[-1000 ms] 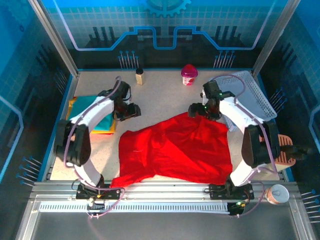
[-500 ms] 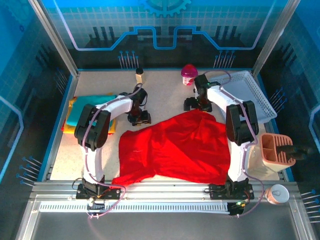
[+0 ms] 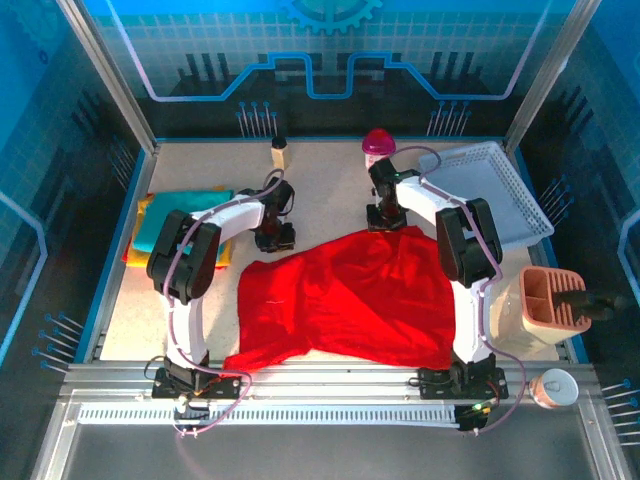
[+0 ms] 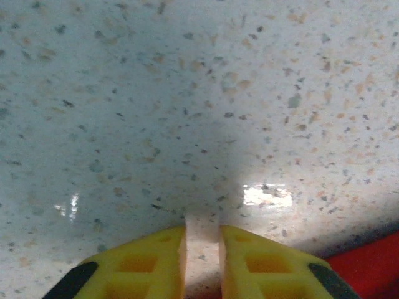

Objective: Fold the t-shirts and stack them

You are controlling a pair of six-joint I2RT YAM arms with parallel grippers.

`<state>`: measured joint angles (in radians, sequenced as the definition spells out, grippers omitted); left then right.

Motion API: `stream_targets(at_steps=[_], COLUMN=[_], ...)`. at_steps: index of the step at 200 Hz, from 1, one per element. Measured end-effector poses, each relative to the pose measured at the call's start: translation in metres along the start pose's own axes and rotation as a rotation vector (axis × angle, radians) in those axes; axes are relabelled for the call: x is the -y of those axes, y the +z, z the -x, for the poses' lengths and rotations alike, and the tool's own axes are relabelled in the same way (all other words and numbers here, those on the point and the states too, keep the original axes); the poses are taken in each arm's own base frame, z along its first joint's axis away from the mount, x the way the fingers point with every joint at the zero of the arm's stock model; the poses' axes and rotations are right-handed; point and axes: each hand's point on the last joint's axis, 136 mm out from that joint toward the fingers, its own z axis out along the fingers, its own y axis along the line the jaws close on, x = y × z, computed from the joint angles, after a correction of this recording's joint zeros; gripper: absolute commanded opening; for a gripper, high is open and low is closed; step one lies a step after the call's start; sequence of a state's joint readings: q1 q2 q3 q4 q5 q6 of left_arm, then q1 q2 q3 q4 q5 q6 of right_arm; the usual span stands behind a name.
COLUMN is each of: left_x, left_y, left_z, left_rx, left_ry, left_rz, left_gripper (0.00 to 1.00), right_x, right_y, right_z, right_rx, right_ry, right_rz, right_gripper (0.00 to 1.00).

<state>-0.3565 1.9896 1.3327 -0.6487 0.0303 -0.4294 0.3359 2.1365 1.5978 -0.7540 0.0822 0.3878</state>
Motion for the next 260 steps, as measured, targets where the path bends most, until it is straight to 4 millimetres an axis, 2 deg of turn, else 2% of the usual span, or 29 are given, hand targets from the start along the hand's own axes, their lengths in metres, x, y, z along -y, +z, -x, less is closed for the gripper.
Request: stream_targets(at_steps=[7,13,19,41,55,73,108,125,145,175,195,213,224,234,260], left_x=[-0.002,-0.003,-0.003,-0.003,-0.003,-0.001,0.003,-0.002,-0.004,0.002,-0.001,-0.006,-0.009,-0.009,-0.003], left_y=[0.0,0.0,-0.001,-0.002,-0.002,-0.004,-0.014,-0.031,-0.065,-0.121,-0.133,-0.119,-0.104,-0.09,-0.058], left_z=[0.0,0.0,0.0,0.001,0.001,0.001,0.009,0.019,0.032,0.034,0.023,0.013,0.007,0.003,-0.004], left_rx=[0.002,0.002,0.002,-0.005,-0.006,-0.009,0.002,0.04,0.119,0.254,0.281,0.242,0.204,0.162,0.087], left_ry=[-0.002,-0.004,-0.007,-0.011,-0.01,-0.007,0.003,-0.009,-0.009,0.004,0.008,0.003,-0.002,-0.008,0.004], left_rz=[0.011,0.016,0.018,0.025,0.026,0.015,-0.02,-0.032,-0.057,-0.114,-0.128,-0.122,-0.115,-0.109,-0.099], left_gripper=[0.0,0.0,0.0,0.0,0.0,0.0,0.0,0.0,0.0,0.0,0.0,0.05,0.19,0.27,0.5], right_x=[-0.001,-0.001,-0.001,0.0,-0.001,-0.003,-0.007,-0.01,-0.012,-0.017,-0.013,0.001,0.011,0.018,0.021], right_y=[0.0,0.0,0.0,-0.004,-0.013,-0.038,-0.104,-0.127,-0.138,-0.13,-0.112,-0.085,-0.07,-0.06,-0.053], right_z=[0.0,0.001,0.002,0.005,0.009,0.012,0.01,-0.004,-0.03,-0.092,-0.14,-0.18,-0.199,-0.213,-0.223], right_rx=[0.003,0.006,0.008,0.023,0.056,0.113,0.262,0.321,0.361,0.377,0.354,0.287,0.242,0.201,0.171], right_ry=[0.002,0.005,0.007,0.015,0.016,0.015,0.004,-0.019,-0.053,-0.111,-0.134,-0.12,-0.108,-0.094,-0.06], right_rz=[0.001,0.002,0.002,-0.005,0.0,0.019,0.052,0.042,0.013,-0.033,-0.058,-0.083,-0.11,-0.134,-0.15], right_gripper=[0.08,0.06,0.0,0.0,0.0,0.0,0.0,0.0,0.0,0.05,0.13,0.18,0.21,0.25,0.58])
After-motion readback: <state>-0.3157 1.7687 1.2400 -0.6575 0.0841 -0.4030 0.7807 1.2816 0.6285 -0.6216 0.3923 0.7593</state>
